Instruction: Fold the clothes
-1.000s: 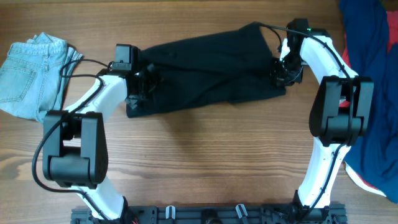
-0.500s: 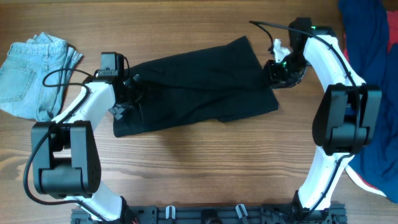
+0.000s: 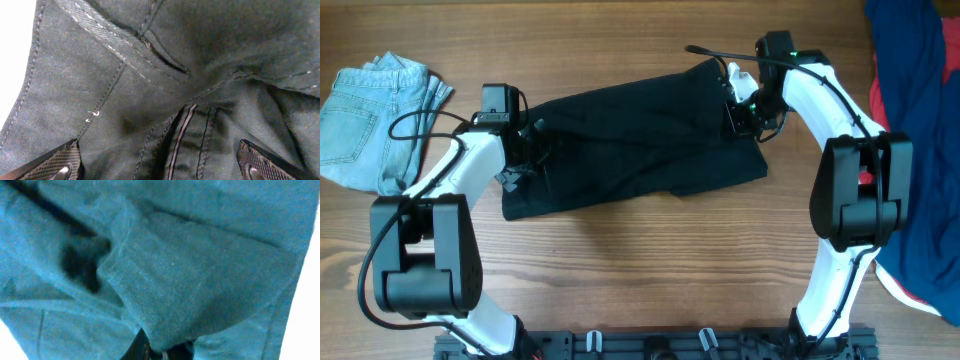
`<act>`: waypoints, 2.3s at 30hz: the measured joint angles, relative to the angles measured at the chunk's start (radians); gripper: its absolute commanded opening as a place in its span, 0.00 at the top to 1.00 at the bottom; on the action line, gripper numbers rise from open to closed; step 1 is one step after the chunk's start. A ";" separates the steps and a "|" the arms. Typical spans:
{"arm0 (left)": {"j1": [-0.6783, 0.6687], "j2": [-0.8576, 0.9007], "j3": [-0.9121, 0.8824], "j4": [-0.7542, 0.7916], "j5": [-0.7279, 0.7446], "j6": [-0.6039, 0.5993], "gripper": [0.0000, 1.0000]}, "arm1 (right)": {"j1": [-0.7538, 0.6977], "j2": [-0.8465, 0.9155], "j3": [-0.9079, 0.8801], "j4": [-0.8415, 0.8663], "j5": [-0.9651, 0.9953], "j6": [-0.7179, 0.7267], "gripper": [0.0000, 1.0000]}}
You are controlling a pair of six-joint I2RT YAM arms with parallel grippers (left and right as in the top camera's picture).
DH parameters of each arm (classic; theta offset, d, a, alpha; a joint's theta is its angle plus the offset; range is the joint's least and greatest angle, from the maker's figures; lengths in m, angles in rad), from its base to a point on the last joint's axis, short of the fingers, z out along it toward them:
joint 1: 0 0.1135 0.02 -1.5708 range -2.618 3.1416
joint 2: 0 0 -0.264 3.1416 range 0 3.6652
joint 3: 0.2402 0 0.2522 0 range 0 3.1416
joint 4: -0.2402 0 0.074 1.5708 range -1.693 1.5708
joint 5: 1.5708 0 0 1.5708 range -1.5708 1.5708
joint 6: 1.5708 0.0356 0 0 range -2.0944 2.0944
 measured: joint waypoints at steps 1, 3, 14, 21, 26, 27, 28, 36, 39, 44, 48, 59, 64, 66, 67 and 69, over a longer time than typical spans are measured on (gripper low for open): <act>0.000 0.000 0.000 0.000 0.000 0.000 0.00 | -0.001 0.000 0.001 0.000 -0.004 0.005 0.96; 0.000 0.000 0.000 0.000 0.000 0.000 0.00 | -0.017 -0.003 0.027 0.082 -0.013 0.092 0.65; 0.001 0.000 -0.001 0.000 0.000 0.002 0.00 | -0.034 -0.013 0.035 0.382 -0.022 0.337 0.41; 0.001 0.000 -0.001 -0.001 0.000 0.007 0.00 | -0.074 -0.013 0.035 0.066 0.110 0.360 0.42; 0.001 0.000 -0.001 -0.001 0.000 0.007 0.00 | -0.078 -0.013 0.035 0.002 0.130 0.311 0.42; 0.001 0.000 -0.001 -0.001 0.000 0.007 0.00 | -0.077 -0.013 0.035 -0.006 0.114 0.265 0.42; 0.001 0.000 -0.001 -0.001 0.000 0.007 0.00 | -0.077 -0.013 0.035 -0.008 0.097 0.224 0.42; 0.001 0.000 -0.001 -0.001 0.000 0.007 0.00 | -0.052 -0.016 -0.086 0.154 0.027 0.084 0.43; 0.001 0.000 -0.001 -0.001 0.000 0.007 0.00 | -0.038 -0.018 -0.129 0.226 0.015 0.073 0.48; 0.001 0.000 -0.001 -0.001 0.000 0.007 0.00 | -0.019 -0.021 -0.138 0.258 0.013 0.065 0.81; 0.001 0.000 -0.001 -0.001 0.000 0.007 0.00 | -0.018 -0.021 -0.138 0.258 0.003 0.064 0.96; 0.001 0.000 -0.001 -0.001 0.000 0.007 0.00 | -0.031 -0.055 -0.142 0.261 0.000 0.101 0.96; 0.001 0.000 -0.001 -0.001 0.000 0.007 0.00 | -0.056 -0.167 -0.144 0.331 -0.008 0.108 0.96; 0.001 0.000 -0.001 -0.001 0.000 0.007 0.00 | -0.055 -0.183 -0.144 0.344 -0.015 0.115 0.96; 0.001 0.000 -0.001 -0.001 0.000 0.007 0.00 | -0.055 -0.183 -0.145 0.343 -0.019 0.119 0.96; 0.001 0.000 -0.001 -0.001 0.000 0.007 0.00 | -0.055 -0.183 -0.145 0.344 -0.019 0.119 0.95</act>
